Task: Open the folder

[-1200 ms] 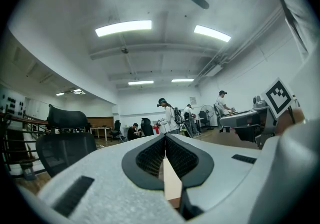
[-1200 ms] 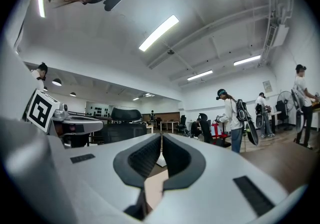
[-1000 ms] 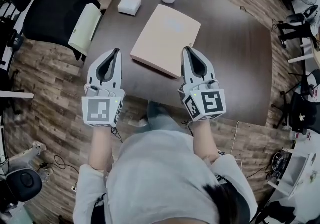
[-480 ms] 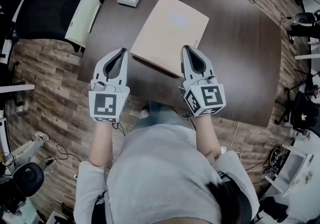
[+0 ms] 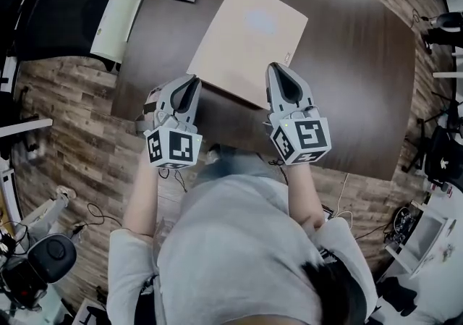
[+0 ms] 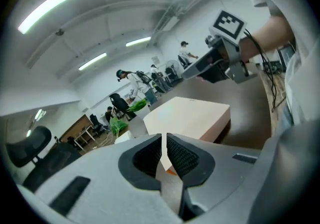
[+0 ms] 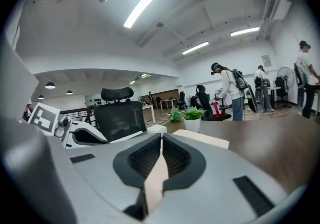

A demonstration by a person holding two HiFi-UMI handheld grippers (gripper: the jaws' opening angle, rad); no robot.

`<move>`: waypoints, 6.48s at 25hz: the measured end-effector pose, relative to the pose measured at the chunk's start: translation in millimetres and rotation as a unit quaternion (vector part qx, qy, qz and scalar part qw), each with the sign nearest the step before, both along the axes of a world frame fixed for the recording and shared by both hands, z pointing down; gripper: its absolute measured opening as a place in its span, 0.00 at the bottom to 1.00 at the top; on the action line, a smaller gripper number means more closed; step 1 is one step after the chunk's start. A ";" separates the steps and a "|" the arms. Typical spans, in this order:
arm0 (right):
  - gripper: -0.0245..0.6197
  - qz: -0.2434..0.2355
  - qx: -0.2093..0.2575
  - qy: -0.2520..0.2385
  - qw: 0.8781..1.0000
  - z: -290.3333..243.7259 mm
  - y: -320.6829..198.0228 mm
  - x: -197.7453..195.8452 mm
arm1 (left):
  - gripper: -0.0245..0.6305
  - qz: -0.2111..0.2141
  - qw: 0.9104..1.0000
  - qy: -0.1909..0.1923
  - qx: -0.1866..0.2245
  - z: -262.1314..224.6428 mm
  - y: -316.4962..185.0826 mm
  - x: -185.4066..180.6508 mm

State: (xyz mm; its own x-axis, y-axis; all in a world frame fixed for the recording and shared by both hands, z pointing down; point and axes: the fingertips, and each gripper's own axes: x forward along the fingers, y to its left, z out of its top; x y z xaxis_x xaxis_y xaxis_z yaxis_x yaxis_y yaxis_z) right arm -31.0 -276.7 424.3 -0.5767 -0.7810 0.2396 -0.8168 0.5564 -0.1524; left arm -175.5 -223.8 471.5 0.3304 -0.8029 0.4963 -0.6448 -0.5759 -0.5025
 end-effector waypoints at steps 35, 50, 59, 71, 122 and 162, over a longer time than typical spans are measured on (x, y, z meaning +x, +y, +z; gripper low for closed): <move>0.06 0.036 -0.017 0.004 0.999 16.2 -4.9 26.2 | 0.19 0.124 0.955 -0.269 0.032 75.7 -9.9 19.7; 0.06 0.044 -0.017 0.007 0.999 14.9 -8.0 37.4 | 0.21 0.119 0.932 -0.303 0.161 71.5 -18.3 37.4; 0.06 0.051 -0.018 0.009 0.998 17.4 -9.7 42.5 | 0.11 0.084 0.935 -0.312 0.146 79.4 -32.1 39.0; 0.06 0.076 -0.048 0.014 0.996 51.3 -6.3 66.5 | 0.07 0.062 0.974 -0.208 0.066 72.0 -32.1 41.9; 0.06 0.093 -0.141 0.056 0.984 133.6 -8.7 84.6 | 0.05 -0.290 0.885 0.347 -0.116 50.1 -39.6 -82.3; 0.06 0.085 -0.038 0.012 0.996 23.1 42.0 71.0 | 0.05 -0.153 0.932 0.326 -0.035 -35.8 9.6 -24.4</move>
State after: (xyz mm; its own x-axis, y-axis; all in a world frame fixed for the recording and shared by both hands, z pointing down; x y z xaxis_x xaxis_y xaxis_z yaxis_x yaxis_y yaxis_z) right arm 39.9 -234.6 447.4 -0.4322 -0.8457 0.3131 -0.9016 0.3983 -0.1686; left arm -200.0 -214.1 435.7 0.3407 -0.8821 0.3254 -0.9396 -0.3313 0.0859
